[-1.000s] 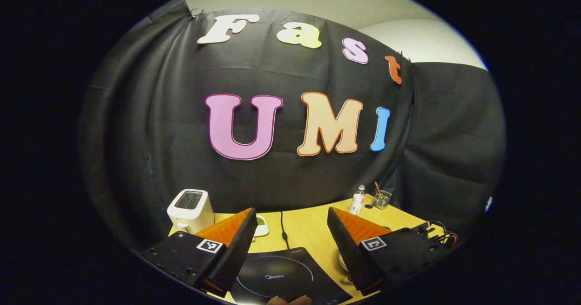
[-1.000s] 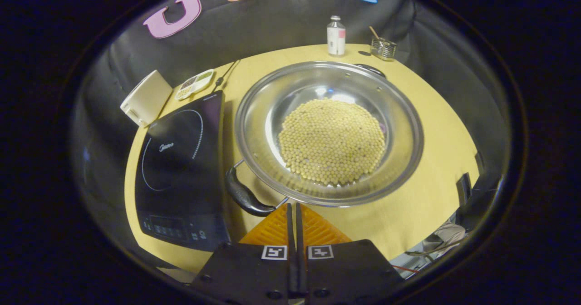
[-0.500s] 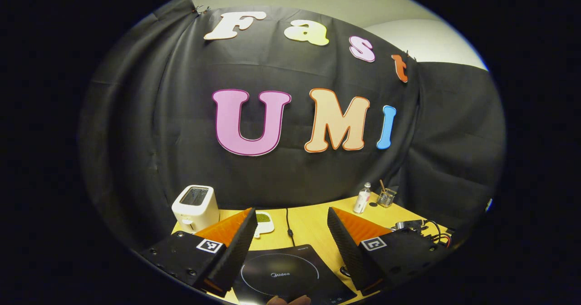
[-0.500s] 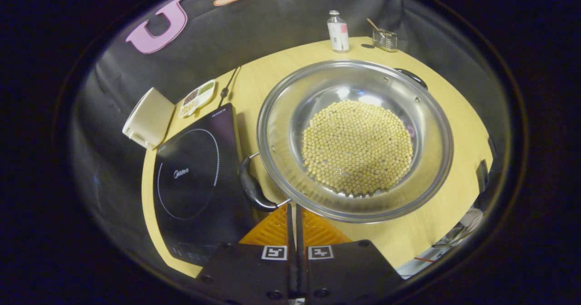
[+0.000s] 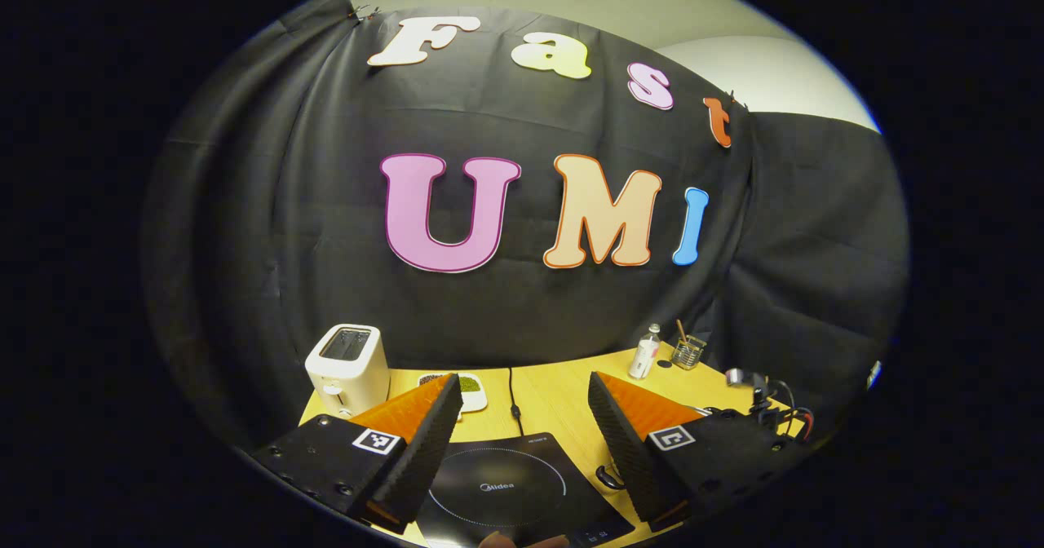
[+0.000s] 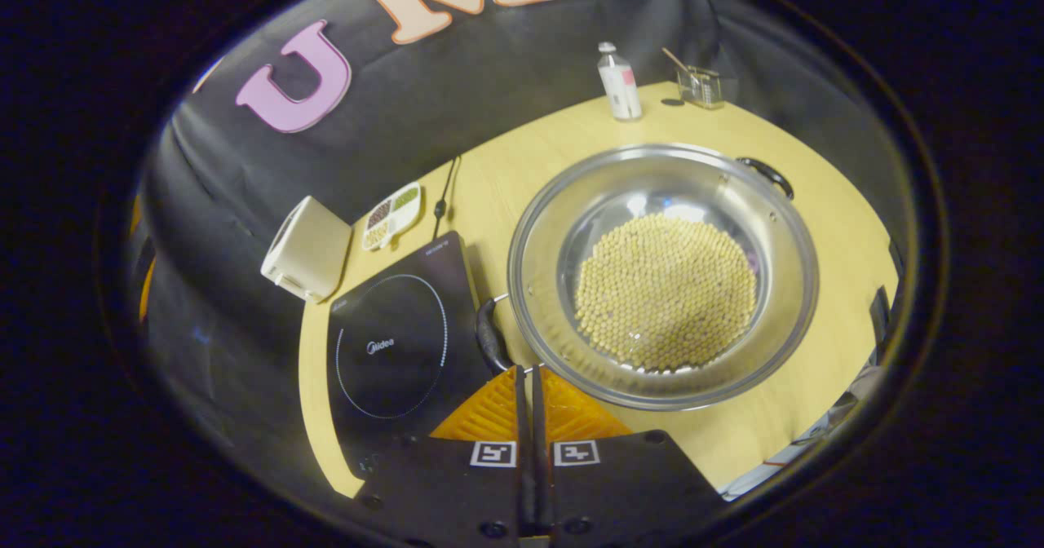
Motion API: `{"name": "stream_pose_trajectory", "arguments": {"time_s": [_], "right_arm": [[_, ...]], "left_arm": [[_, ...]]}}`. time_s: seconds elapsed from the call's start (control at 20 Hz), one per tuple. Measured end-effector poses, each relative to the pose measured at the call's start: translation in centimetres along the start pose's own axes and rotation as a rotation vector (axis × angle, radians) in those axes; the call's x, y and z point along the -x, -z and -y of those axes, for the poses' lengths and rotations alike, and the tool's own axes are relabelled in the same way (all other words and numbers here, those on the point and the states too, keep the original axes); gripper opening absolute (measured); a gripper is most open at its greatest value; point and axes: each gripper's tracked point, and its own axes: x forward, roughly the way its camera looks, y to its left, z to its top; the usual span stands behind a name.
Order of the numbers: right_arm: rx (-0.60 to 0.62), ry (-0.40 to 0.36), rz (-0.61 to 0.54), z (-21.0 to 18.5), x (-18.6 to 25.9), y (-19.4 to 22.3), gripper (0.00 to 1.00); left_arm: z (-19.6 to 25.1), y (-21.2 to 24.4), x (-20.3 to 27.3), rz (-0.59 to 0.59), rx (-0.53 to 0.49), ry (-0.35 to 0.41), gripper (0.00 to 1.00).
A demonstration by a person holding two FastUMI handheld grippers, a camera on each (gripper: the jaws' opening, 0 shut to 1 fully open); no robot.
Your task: First push the handle of the pot to place it horizontally, then grasp the pot with both hands and set it on the induction cooktop.
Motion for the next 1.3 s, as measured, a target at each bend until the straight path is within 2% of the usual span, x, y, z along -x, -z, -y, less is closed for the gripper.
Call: {"name": "stream_pose_trajectory", "arguments": {"time_s": [0.2,0.25,0.35,0.4,0.45,0.5,0.6,0.75,0.8,0.85,0.95,1.0,1.05,1.15,1.2,1.25,1.3], "right_arm": [[0.045,0.009,0.081,2.8,2.6,-3.0,0.02],[0.075,0.022,0.102,3.9,2.8,-4.0,0.03],[0.136,0.05,0.135,6.3,3.3,-6.1,0.0],[0.162,0.062,0.149,7.7,3.3,-7.2,0.03],[0.191,0.078,0.161,9.2,3.3,-8.4,0.0],[0.221,0.097,0.177,11.0,3.2,-9.6,0.03],[0.267,0.127,0.196,14.3,3.0,-11.9,0.0],[0.29,0.109,0.199,17.1,1.9,-14.1,0.15],[0.313,0.094,0.195,17.8,1.5,-14.5,0.24],[0.343,0.084,0.189,18.5,1.1,-14.9,0.24],[0.393,0.089,0.194,19.8,0.3,-15.8,0.34],[0.401,0.086,0.19,20.2,-0.2,-16.2,0.44],[0.401,0.082,0.178,20.7,-0.6,-16.4,0.48],[0.393,0.063,0.16,21.2,-1.6,-16.8,0.62],[0.397,0.061,0.152,21.6,-2.2,-17.0,0.66],[0.403,0.065,0.145,22.2,-2.8,-17.0,0.66],[0.413,0.07,0.137,22.6,-3.5,-17.0,0.7]], "left_arm": [[1.3,0.9,0.0,-0.023,0.031,0.011,0.89],[1.8,1.3,-0.2,-0.036,0.037,0.014,0.94],[3.0,2.6,-0.4,-0.073,0.042,0.013,0.94],[3.8,3.3,-0.6,-0.09,0.049,0.011,0.89],[4.5,4.2,-0.8,-0.113,0.056,0.003,0.94],[5.3,5.1,-1.0,-0.138,0.064,-0.006,0.94],[6.8,7.0,-1.1,-0.197,0.081,-0.039,0.94],[9.1,9.1,-1.6,-0.254,0.127,-0.086,0.94],[9.6,9.9,-1.6,-0.271,0.138,-0.109,0.94],[10.0,10.2,-1.7,-0.28,0.138,-0.13,0.92],[10.8,11.3,-2.2,-0.297,0.134,-0.161,0.87],[11.2,12.4,-2.5,-0.314,0.137,-0.17,0.85],[11.7,13.3,-2.8,-0.34,0.143,-0.173,0.83],[12.1,15.5,-3.5,-0.397,0.162,-0.181,0.83],[12.3,16.4,-4.0,-0.416,0.174,-0.184,0.78],[12.3,17.4,-4.4,-0.441,0.188,-0.186,0.83],[12.4,18.3,-4.7,-0.464,0.205,-0.189,0.83]]}}
